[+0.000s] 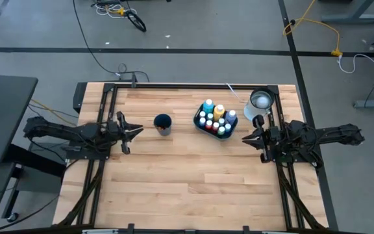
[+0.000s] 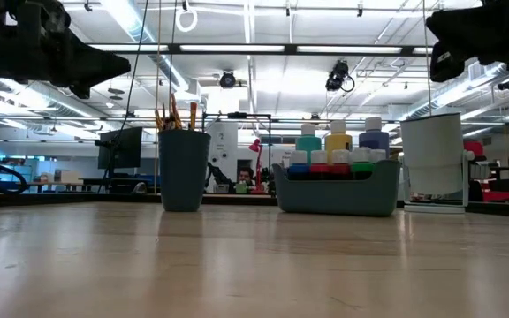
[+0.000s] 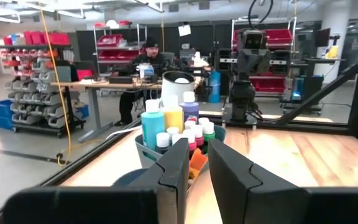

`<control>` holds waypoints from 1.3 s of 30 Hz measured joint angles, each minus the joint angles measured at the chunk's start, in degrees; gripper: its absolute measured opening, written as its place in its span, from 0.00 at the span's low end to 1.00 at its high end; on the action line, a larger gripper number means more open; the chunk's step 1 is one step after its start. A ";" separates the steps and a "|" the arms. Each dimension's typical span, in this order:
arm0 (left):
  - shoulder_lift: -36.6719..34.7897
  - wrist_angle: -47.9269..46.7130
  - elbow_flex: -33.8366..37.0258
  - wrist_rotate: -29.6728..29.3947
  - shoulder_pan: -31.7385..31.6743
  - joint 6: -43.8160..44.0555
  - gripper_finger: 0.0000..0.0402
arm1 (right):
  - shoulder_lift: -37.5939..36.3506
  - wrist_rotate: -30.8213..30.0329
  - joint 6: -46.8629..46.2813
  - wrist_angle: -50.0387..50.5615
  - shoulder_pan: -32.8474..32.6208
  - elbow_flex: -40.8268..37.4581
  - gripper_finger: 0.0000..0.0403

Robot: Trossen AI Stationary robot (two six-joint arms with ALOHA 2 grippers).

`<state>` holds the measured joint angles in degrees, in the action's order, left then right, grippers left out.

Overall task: Pick & Place Paint Supplies
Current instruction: Return to Home Position

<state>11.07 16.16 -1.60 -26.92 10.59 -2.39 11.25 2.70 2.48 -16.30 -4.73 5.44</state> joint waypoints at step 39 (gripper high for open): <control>0.00 -4.58 -1.89 0.76 -0.09 -0.88 0.17 | -8.94 5.20 1.07 15.20 0.01 -0.03 0.11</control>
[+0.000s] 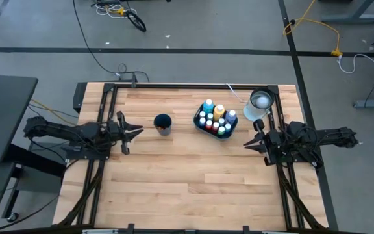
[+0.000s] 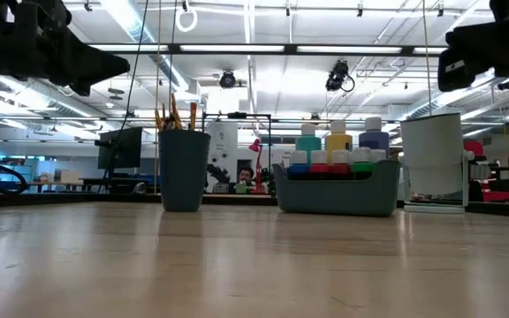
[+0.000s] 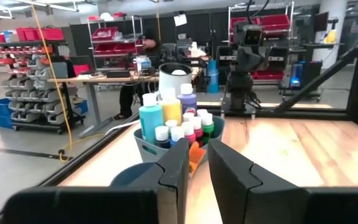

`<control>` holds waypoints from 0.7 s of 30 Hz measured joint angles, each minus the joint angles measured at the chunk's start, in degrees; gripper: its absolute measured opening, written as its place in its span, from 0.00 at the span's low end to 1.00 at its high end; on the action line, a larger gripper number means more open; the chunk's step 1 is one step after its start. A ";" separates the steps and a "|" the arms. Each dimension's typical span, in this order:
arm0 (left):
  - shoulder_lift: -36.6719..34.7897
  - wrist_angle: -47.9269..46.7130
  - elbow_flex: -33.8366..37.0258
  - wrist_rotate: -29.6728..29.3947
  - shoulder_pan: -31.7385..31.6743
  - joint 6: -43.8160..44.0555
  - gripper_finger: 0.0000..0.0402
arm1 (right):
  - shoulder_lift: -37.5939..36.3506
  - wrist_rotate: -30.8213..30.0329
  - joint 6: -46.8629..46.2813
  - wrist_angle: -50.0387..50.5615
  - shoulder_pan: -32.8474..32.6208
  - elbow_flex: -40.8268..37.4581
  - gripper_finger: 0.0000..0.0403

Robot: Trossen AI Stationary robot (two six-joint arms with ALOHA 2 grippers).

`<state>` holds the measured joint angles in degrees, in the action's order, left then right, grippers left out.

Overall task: Pick & Place Paint Supplies
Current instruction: Return to Home Position

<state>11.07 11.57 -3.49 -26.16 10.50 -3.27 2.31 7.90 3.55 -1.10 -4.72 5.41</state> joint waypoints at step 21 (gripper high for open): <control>0.10 -3.61 2.97 5.81 0.00 -0.58 0.17 | 0.08 0.09 -0.08 2.82 -0.01 0.00 0.11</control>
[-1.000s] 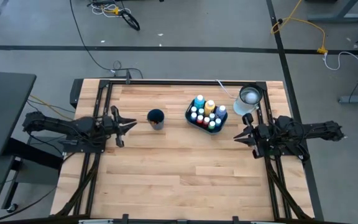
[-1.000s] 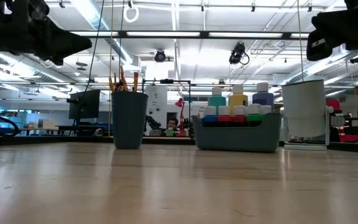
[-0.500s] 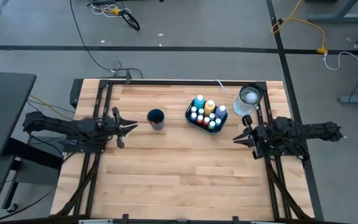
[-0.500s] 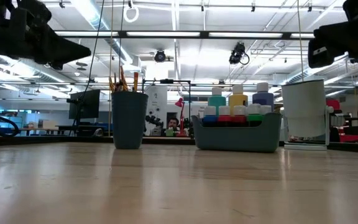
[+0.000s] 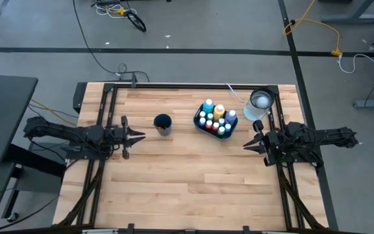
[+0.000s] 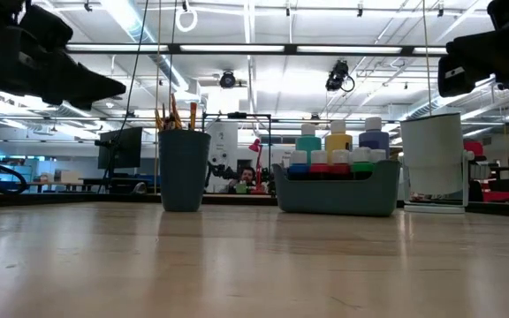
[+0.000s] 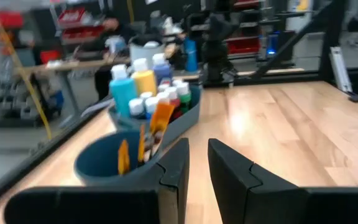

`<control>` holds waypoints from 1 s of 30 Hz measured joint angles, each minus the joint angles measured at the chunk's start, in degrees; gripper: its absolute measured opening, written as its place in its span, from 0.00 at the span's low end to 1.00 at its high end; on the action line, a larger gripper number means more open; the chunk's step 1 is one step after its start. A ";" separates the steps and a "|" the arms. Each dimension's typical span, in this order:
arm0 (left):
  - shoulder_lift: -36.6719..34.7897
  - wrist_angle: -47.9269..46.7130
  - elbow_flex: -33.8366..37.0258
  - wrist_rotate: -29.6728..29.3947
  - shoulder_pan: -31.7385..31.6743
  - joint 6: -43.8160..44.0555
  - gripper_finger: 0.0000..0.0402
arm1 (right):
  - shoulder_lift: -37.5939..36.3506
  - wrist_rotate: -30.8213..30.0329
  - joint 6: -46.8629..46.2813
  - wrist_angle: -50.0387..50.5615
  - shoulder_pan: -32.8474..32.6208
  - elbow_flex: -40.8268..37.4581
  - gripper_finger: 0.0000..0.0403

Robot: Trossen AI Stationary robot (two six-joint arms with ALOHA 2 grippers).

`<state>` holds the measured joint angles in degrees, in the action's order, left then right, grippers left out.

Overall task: Pick & Place Paint Supplies
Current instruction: Return to Home Position

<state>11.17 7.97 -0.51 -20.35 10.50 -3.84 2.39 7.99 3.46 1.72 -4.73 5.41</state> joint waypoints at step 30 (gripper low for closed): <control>0.03 0.11 0.09 0.08 0.00 -3.97 0.17 | 0.00 -0.01 0.07 0.00 0.01 0.00 0.11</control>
